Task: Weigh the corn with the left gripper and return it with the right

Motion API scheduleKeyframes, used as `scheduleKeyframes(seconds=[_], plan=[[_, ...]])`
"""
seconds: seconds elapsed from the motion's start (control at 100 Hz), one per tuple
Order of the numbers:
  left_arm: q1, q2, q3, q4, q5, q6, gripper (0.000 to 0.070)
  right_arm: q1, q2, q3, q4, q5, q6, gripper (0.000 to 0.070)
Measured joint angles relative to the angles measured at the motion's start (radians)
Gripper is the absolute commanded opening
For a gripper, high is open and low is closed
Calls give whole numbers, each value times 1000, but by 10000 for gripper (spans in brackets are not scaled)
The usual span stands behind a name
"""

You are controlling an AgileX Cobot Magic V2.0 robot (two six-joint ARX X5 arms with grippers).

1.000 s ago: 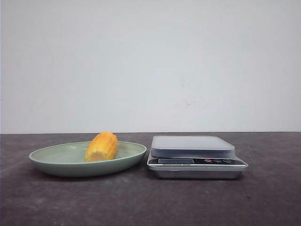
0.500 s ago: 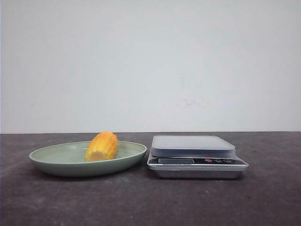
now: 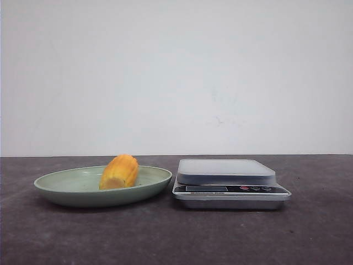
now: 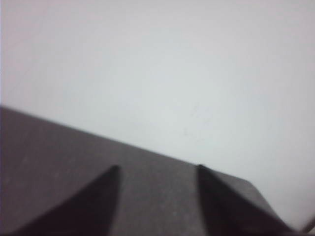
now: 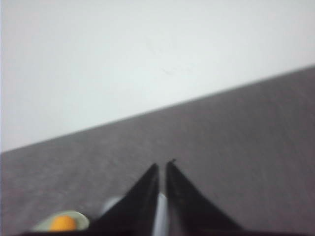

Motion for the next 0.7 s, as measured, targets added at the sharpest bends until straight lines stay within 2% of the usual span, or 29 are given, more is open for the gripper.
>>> scheduleKeyframes(seconds=[0.04, 0.07, 0.24, 0.39, 0.49, 0.7], plan=[[0, 34, 47, -17, 18, 8, 416, 0, 33, 54, -12, -30, -4, 520], [0, 56, 79, -39, 35, 15, 427, 1, 56, 91, -23, -50, -10, 579], [-35, 160, 215, -214, 66, 81, 438, 31, 140, 247, -113, -71, -44, 579], [-128, 241, 230, -236, 46, 129, 437, 66, 195, 332, -187, -72, -76, 573], [-210, 326, 230, -235, -9, 154, 437, 87, 230, 369, -219, -72, -91, 573], [-402, 581, 230, -232, -204, 203, 437, 114, 273, 385, -245, -72, -105, 573]])
